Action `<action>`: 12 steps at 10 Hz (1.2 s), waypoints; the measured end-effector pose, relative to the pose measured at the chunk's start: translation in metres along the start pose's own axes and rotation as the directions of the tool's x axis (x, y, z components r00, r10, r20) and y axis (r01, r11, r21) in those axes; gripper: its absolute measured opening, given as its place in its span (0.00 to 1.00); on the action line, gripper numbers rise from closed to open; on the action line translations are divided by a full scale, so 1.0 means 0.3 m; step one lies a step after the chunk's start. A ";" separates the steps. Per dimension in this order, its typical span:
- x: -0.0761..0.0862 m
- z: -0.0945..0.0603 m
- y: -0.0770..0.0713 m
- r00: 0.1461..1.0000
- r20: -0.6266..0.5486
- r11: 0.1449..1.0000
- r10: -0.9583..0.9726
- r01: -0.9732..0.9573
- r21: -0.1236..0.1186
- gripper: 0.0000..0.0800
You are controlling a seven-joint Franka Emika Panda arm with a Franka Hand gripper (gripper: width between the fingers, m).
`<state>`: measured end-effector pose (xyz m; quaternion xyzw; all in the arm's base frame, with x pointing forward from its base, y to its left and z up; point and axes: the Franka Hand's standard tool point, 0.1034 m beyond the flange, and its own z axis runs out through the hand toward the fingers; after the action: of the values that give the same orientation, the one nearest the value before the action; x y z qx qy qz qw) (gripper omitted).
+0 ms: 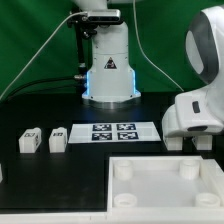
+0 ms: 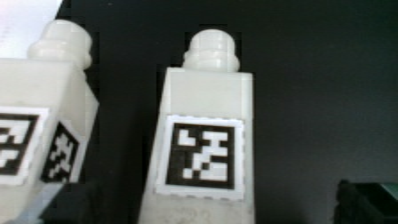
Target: Assemble one leg
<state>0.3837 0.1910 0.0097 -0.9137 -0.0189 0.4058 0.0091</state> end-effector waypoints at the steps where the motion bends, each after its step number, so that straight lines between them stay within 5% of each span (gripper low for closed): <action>1: 0.006 0.004 -0.004 1.000 0.004 1.000 0.005 -0.005 0.000 0.81; 3: 0.007 0.003 -0.003 1.000 0.003 1.000 0.005 -0.005 0.000 0.81; 5: 0.007 0.004 -0.002 1.000 0.004 1.000 0.005 -0.005 0.000 0.47; 6: 0.007 0.005 -0.002 1.000 0.004 1.000 0.005 -0.005 0.000 0.47; 7: 0.007 0.005 -0.002 1.000 0.004 1.000 0.005 -0.005 0.000 0.37; 12: 0.007 0.005 -0.001 1.000 0.004 1.000 0.005 -0.005 0.000 0.37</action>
Offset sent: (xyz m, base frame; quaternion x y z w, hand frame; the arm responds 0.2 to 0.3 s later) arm 0.0000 0.0000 0.0000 0.0000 0.0000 0.0000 1.0000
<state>0.3841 0.1915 0.0072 -0.9129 -0.0166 0.4077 0.0083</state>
